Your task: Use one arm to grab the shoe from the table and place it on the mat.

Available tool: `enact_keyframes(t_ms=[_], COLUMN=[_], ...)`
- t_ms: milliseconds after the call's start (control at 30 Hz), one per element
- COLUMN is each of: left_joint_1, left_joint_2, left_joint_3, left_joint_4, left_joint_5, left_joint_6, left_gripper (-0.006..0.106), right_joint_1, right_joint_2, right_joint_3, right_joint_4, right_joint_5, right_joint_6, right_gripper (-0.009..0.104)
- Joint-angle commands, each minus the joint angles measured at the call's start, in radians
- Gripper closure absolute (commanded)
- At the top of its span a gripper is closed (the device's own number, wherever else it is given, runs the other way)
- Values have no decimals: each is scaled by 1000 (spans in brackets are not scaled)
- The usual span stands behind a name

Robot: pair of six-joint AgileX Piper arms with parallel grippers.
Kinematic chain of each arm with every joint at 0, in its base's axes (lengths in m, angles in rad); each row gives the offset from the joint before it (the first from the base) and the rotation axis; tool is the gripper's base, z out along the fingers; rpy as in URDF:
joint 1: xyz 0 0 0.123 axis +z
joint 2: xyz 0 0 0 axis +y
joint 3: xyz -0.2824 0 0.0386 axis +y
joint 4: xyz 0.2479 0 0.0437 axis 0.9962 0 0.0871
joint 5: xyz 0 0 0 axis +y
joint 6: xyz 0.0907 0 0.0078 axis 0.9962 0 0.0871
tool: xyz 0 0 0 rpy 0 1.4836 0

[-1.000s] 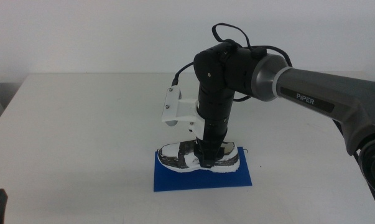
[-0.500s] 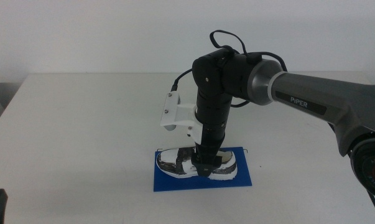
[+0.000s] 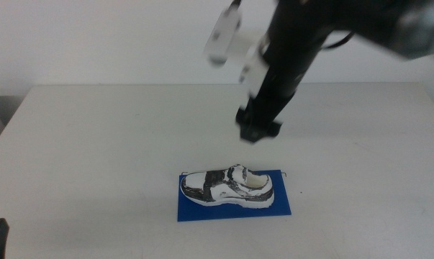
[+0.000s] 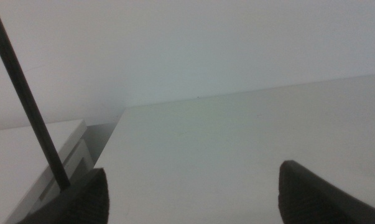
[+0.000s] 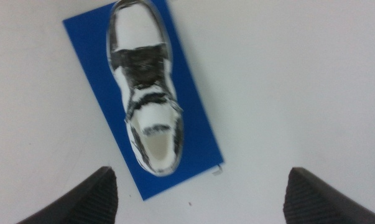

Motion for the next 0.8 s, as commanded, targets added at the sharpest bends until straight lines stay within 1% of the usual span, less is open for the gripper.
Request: enact_keyframes(t_ms=[0, 67, 200, 267, 333, 467, 533, 600, 667, 767], left_joint_1=[-5, -5, -5, -5, -5, -5, -5, -5, -5, -5], left_joint_2=[-7, -7, -7, -7, -7, -7, -7, -7, -7, -7], left_joint_3=[5, 5, 5, 5, 5, 5, 5, 5, 5, 5], left_joint_4=[-9, -9, -9, -9, -9, -9, -9, -9, -9, -9], left_joint_5=[-81, -81, -81, -81, -81, -81, -81, -81, -81, -81], left_joint_6=[-6, -6, -6, -6, -6, -6, -6, -6, -6, -6], left_gripper=[7, 7, 7, 7, 7, 7, 7, 7, 7, 7], right_joint_1=[-21, -81, -186, -246, -297, -388, -412, -427, -430, -430], right_joint_2=[-125, -201, -364, -477, -587, -833, -965, -1086, -1221, -1410], right_joint_3=[-22, -21, 53, 166, 312, 603, 740, 891, 1040, 1231], right_joint_4=[-29, -15, -33, -58, -81, -83, -89, -119, -162, -202], right_joint_5=[37, 37, -14, -91, -193, -448, -546, -633, -728, -862], right_joint_6=[63, 152, 402, 532, 612, 662, 665, 665, 665, 665], right_gripper=[15, 17, 23, 26, 29, 35, 37, 39, 39, 38])
